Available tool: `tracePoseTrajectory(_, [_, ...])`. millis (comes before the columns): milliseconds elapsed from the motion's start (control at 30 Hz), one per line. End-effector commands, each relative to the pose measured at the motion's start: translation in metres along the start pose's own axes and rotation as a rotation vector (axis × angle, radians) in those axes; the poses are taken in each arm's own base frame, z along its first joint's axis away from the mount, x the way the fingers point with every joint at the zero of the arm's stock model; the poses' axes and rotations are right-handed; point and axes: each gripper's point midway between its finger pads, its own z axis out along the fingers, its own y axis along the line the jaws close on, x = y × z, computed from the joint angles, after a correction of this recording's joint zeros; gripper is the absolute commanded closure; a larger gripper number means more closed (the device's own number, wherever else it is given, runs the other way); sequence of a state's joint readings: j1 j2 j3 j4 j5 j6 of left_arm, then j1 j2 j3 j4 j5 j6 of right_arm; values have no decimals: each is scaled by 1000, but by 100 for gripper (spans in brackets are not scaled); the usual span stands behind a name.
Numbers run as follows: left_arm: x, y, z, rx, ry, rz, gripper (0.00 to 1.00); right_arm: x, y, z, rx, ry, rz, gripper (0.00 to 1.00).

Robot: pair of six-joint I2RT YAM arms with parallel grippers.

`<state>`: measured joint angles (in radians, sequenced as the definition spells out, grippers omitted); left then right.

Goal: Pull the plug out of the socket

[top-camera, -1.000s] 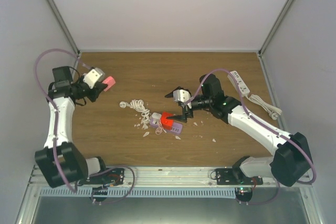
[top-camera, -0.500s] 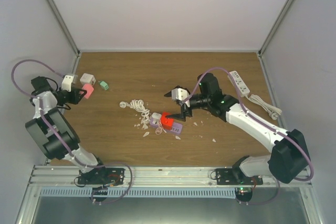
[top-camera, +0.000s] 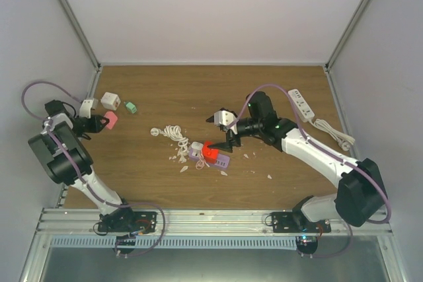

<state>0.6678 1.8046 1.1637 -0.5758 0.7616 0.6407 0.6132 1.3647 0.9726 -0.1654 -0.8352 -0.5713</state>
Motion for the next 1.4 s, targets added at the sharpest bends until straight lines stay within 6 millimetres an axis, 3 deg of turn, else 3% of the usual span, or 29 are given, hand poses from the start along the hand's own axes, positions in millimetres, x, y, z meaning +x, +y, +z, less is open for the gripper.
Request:
tracePoseTrajectory(0, [-15, 12, 9, -26, -30, 26, 97, -7, -4, 1, -1, -2, -5, 9])
tracePoseTrajectory(200, [-6, 21, 27, -16, -19, -56, 96, -5, -5, 2, 1, 4, 1, 9])
tracePoseTrajectory(333, [-2, 24, 34, -14, -10, -77, 90, -5, -5, 1, 5, 7, -2, 9])
tracePoseTrajectory(533, [0, 26, 35, -27, 7, -81, 60, -2, -5, 0, 8, 16, 3, 8])
tracePoseTrajectory(833, [-9, 28, 22, -76, 7, -35, 45, 8, -9, -1, 22, 29, 35, 8])
tracePoseTrajectory(1067, [-21, 31, 8, -140, -4, 16, 26, 26, -5, -5, 23, 60, 72, 8])
tracePoseTrajectory(1200, [-35, 22, -1, -138, -25, 62, 23, 37, -2, -7, 25, 76, 91, 9])
tracePoseTrajectory(1367, [-59, -9, -14, -118, -56, 215, 19, 51, 5, -9, 32, 93, 108, 9])
